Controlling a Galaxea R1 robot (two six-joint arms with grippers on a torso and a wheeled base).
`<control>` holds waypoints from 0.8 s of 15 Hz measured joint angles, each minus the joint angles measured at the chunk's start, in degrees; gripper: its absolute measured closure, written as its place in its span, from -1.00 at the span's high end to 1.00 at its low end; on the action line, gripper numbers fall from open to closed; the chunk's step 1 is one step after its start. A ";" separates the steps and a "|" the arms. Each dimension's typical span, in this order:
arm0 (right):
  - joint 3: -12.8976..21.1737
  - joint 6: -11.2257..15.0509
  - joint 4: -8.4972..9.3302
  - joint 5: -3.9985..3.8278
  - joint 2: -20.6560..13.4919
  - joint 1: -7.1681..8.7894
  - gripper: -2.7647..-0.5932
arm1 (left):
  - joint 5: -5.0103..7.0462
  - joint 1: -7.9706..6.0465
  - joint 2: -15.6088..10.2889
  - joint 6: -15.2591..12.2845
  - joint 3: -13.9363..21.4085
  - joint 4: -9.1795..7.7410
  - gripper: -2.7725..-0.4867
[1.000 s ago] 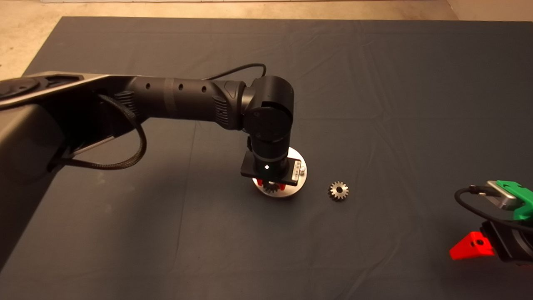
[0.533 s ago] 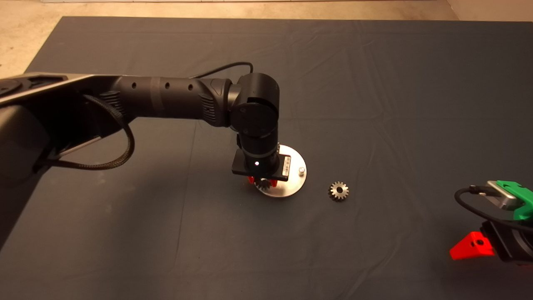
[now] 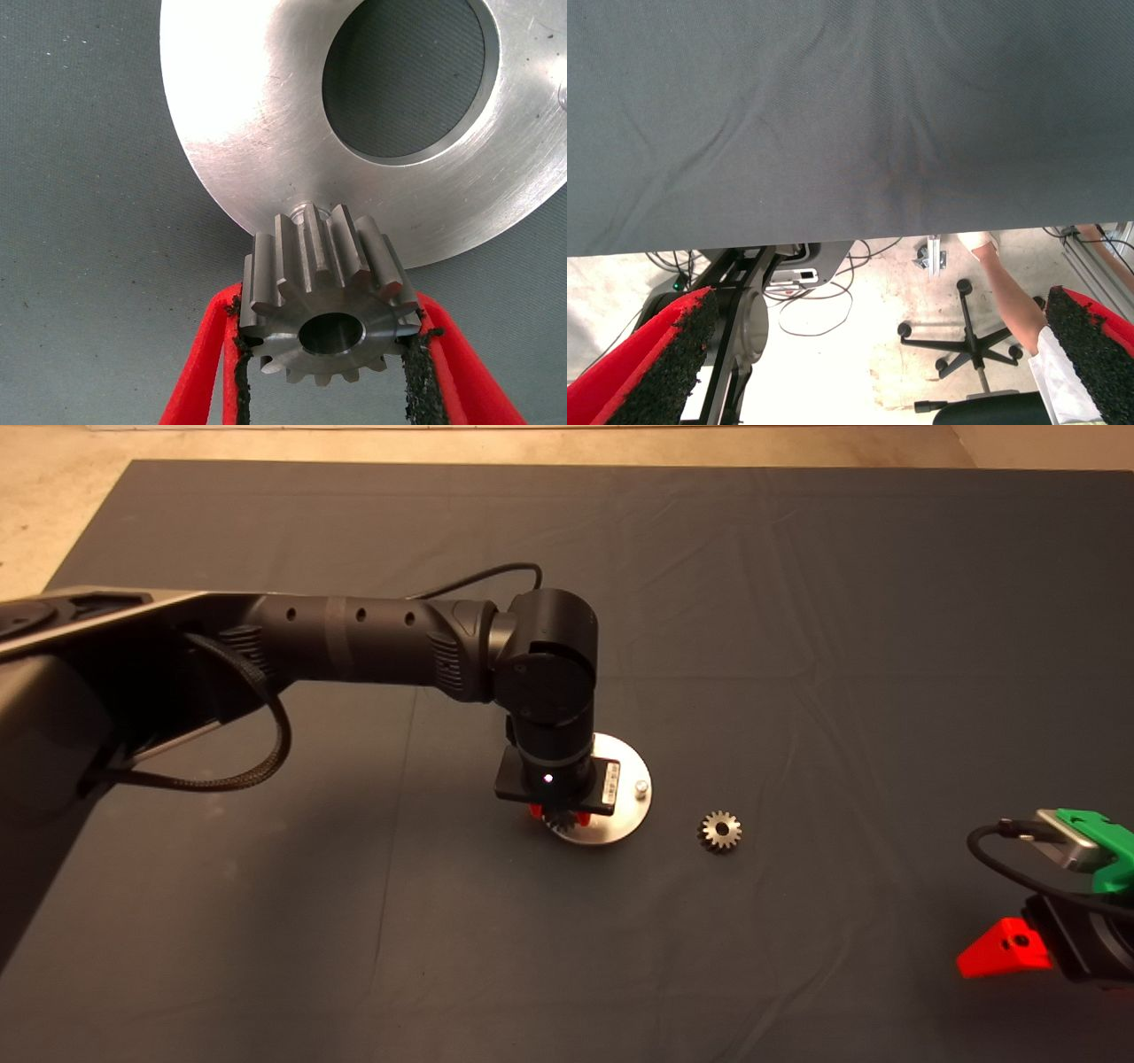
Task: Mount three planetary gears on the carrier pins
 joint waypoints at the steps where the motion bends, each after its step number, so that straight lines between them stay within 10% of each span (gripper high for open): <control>1: 0.00 0.00 0.01 0.00 0.00 0.00 0.99 | 0.04 0.26 0.07 0.02 0.00 0.06 -0.70; 12: 0.00 0.00 0.02 -0.02 -0.19 -0.02 0.99 | 0.04 1.23 0.55 0.05 0.00 0.16 -0.64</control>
